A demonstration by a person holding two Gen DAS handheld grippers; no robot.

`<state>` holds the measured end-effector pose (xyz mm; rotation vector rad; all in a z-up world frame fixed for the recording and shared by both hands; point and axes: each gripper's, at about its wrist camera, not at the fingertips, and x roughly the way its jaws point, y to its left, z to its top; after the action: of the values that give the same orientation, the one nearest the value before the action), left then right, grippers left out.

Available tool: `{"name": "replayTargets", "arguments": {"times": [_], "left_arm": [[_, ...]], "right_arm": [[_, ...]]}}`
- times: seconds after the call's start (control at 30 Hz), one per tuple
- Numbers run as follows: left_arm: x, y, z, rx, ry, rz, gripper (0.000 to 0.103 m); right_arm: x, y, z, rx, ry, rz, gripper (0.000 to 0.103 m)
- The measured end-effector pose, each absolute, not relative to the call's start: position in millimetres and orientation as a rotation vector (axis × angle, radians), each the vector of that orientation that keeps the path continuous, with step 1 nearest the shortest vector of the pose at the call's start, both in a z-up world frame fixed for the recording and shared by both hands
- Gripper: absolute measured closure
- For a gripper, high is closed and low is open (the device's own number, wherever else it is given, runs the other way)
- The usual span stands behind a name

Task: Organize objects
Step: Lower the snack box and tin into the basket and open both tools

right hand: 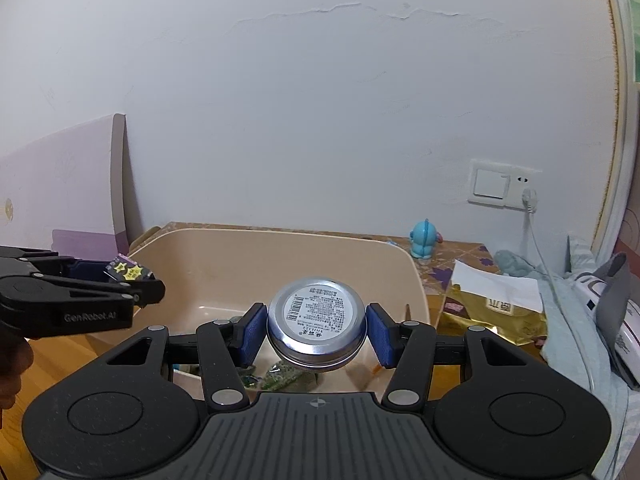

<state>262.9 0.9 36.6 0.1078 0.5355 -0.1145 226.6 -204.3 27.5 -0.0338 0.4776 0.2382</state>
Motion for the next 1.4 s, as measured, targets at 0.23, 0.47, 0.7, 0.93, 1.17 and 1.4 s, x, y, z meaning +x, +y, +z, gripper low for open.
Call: {"name": "replayTargets", "arguments": {"times": [0.23,0.47,0.7,0.93,1.17,1.4], "left_arm": [[278,-2,25,0.113,0.59,-0.132,0.05],[285,-10,20,0.112,0.621,-0.146,0.05],[289,-7,17,0.094,0.648,-0.138,0.05],[290,-10,15,0.113,0.665,-0.136,0.05],[287,-14,14,0.128,0.667,-0.124,0.04],[278,-16,23,0.111,0.636,-0.124,0.018]], "right_arm": [[237,-200,18,-0.045,0.507,0.25,0.052],[249,-198,8,-0.07,0.561,0.253,0.052],[256,-197,1,-0.067,0.602,0.255,0.052],[259,-194,-1,-0.069,0.631,0.263,0.052],[258,-196,1,-0.063,0.63,0.259,0.042],[250,-202,10,-0.033,0.605,0.258,0.025]]}}
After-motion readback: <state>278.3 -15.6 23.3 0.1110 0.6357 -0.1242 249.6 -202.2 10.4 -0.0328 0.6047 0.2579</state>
